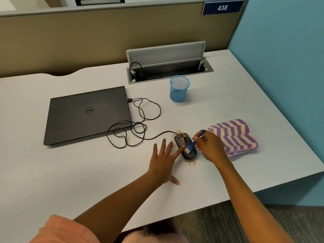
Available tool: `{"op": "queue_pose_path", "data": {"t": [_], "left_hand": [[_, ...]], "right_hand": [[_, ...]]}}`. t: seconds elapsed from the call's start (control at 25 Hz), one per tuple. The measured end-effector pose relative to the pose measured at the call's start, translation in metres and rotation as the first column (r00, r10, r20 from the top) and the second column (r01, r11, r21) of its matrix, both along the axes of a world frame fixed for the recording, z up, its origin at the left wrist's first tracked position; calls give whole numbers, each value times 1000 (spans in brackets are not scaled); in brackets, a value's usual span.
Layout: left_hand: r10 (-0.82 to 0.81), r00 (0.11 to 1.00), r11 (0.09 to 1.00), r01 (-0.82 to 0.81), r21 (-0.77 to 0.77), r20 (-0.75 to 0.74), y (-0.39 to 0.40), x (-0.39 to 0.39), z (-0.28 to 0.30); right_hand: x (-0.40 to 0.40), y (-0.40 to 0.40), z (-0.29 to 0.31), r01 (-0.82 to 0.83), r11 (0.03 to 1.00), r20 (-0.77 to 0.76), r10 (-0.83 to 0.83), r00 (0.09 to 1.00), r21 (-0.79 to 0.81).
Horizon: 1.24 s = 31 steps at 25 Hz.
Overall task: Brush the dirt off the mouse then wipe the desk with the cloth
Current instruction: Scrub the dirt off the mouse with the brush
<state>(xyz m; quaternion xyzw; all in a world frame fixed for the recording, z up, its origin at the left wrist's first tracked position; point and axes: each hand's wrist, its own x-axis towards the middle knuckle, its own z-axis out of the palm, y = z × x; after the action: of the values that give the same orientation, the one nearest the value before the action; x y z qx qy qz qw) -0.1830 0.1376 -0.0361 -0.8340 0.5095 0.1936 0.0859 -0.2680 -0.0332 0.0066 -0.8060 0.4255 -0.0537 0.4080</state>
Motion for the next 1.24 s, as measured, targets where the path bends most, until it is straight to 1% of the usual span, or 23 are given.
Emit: {"op": "queue_pose_path", "data": {"t": [0.12,0.16,0.28,0.4,0.48,0.56,0.64,0.68,0.76,0.84,0.88,0.96,1.0,1.04,1.12,1.2,1.24], "left_hand": [[4,1000,1000,-4,-1,-3,0,0,0],[2,1000,1000,-2,2,-3,-1,0,1],[1,1000,1000,-1,7,-7,-1,0,2],[-2,1000,1000,2,3,0,0,0,3],[2,1000,1000,-2,2,0,1,-1,4],[0,1000,1000,0,3,0,1,-1,5],[-5,1000,1000,5,5,5,1,-1,5],[-4,1000,1000,4,6,5,0,-1,5],[1,1000,1000,-1,7,-1,0,-1,5],[0,1000,1000,0,8,3,0,-1,5],[0,1000,1000,0,8,6,1,-1,5],[0,1000,1000,0,7,10,1,-1,4],[-2,1000,1000,2,10,13,1,-1,4],[-3,1000,1000,2,11,16,1,-1,4],[3,1000,1000,-3,8,17,0,-1,3],[3,1000,1000,-4,9,16,1,-2,3],[2,1000,1000,-2,9,20,1,-2,3]], "right_hand": [[-2,-4,0,107,992,104,-101,989,-59],[-1,-6,0,101,994,112,-95,989,-46],[5,-6,0,27,999,72,-29,997,28],[11,-12,4,94,996,132,-92,987,-7],[13,-18,5,90,996,149,-86,985,-19],[17,-18,6,-3,1000,57,3,998,-2],[26,-14,4,-80,996,-26,79,997,-28],[31,-12,4,-83,995,-20,82,996,-52],[39,-11,9,-58,995,47,61,997,-80],[42,-16,12,-42,997,76,47,996,-68],[41,-19,11,-64,995,36,67,997,-73],[40,-22,8,-160,982,-123,147,982,-102],[41,-19,7,-187,975,-174,166,971,-117],[44,-15,6,-188,973,-181,162,970,-136],[50,-9,8,-143,976,-97,128,987,-165],[50,-10,10,-109,984,5,110,994,-143],[49,-13,10,-119,986,15,121,992,-119]]}}
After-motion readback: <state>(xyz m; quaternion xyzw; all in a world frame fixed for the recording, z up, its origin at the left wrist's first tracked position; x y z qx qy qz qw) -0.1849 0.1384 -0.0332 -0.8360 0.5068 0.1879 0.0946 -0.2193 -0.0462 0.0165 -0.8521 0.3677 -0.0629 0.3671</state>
